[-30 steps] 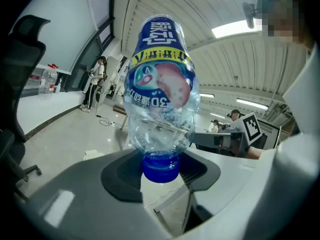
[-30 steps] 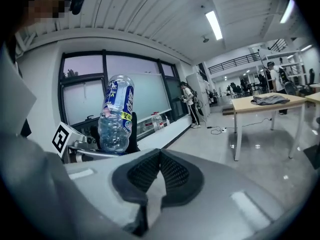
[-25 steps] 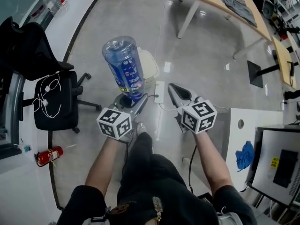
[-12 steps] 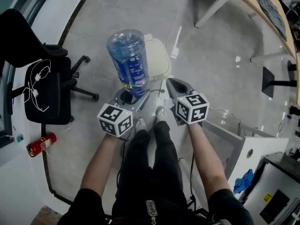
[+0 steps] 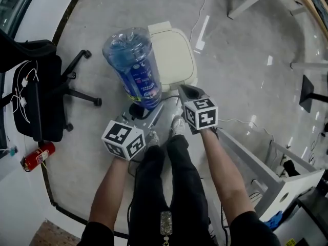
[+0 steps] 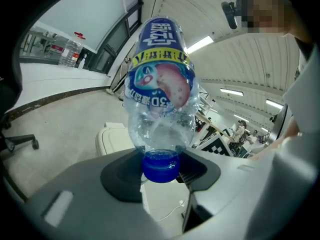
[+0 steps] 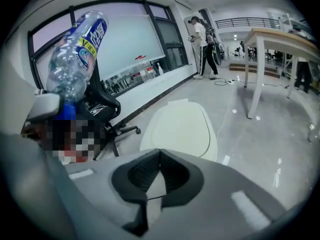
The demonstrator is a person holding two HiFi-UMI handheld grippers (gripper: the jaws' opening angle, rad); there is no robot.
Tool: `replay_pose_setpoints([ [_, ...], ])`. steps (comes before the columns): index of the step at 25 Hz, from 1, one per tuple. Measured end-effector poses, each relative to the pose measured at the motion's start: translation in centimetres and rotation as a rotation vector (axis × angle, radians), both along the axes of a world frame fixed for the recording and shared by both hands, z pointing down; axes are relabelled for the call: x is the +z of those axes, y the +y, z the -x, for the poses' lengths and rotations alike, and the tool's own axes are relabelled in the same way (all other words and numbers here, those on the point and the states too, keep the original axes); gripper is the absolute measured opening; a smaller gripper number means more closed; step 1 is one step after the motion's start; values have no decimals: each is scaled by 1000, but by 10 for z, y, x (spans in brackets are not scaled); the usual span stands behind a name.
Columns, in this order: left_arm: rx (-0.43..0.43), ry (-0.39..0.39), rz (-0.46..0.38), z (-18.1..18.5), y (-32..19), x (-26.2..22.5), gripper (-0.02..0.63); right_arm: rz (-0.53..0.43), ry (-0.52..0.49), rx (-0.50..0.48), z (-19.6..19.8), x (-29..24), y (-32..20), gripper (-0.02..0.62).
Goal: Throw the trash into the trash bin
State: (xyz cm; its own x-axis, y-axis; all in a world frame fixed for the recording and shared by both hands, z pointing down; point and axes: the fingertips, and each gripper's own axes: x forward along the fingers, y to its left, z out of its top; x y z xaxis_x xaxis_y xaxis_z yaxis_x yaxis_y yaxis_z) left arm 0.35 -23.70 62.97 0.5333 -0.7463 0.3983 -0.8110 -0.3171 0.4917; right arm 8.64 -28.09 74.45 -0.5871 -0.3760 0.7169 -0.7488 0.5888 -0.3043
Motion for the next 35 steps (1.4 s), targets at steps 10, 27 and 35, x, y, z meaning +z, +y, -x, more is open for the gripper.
replay_pose_setpoints([
  [10,-66,10,32,15,2,43,201,56,84,20,-3,59,-4,3],
  [27,-30,-81,223,12,11,77,201,69,-26,8,7,26,-12,3],
  [35,29,-153,465,-16,-7,126,202,26,-102,9,-3,-18,-24,3],
])
